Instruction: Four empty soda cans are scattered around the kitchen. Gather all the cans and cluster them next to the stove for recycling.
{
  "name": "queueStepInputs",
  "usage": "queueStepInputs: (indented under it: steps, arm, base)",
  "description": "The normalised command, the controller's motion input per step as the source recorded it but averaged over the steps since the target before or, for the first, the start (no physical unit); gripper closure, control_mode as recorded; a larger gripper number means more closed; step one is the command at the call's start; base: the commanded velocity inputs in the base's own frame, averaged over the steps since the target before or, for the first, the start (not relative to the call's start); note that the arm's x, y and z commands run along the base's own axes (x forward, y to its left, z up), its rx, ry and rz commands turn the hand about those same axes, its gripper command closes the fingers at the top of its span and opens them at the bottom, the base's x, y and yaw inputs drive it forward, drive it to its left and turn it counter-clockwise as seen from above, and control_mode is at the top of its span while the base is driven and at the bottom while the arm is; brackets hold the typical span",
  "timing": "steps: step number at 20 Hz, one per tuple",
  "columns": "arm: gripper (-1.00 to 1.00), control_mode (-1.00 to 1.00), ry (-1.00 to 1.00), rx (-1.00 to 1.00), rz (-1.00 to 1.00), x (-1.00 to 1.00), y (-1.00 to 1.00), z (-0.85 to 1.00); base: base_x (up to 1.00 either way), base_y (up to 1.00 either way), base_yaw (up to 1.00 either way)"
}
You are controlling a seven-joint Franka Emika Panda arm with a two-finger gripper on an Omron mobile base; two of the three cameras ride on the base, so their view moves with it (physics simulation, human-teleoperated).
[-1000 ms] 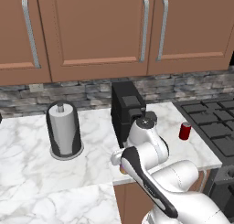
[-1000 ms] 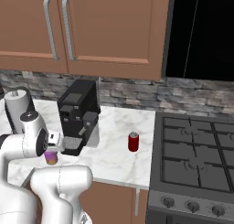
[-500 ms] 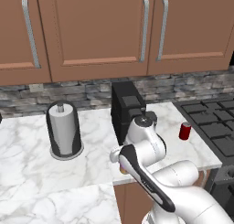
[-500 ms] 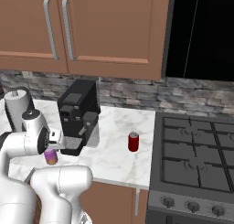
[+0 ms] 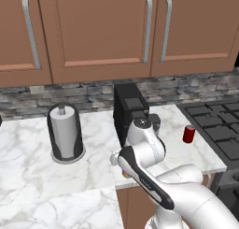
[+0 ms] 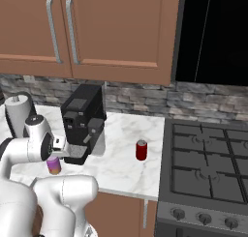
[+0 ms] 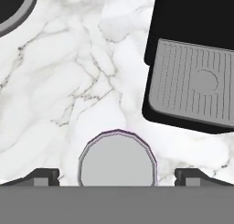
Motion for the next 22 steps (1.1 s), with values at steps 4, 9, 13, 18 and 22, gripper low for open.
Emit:
queueStepInputs:
  steps: [4, 9, 13, 18, 22]
  arm:
    - [-1.0, -1.0, 0.0, 0.0, 0.0, 0.03, 0.0, -0.22]
    - [-1.0, -1.0, 0.0, -0.02, 0.0, 0.0, 0.0, -0.18]
    - [-1.0, -1.0, 0.0, 0.0, 0.0, 0.0, 0.0, -0.23]
    - [-1.0, -1.0, 0.0, 0.0, 0.0, 0.0, 0.0, -0.21]
    - [-1.0, -1.0, 0.0, 0.0, 0.0, 0.0, 0.0, -0.23]
  base:
    - [0.0, 0.0, 0.0]
    - [0.0, 0.0, 0.0]
    - [0.0, 0.0, 0.0]
    - [0.0, 0.0, 0.0]
    - [0.0, 0.0, 0.0]
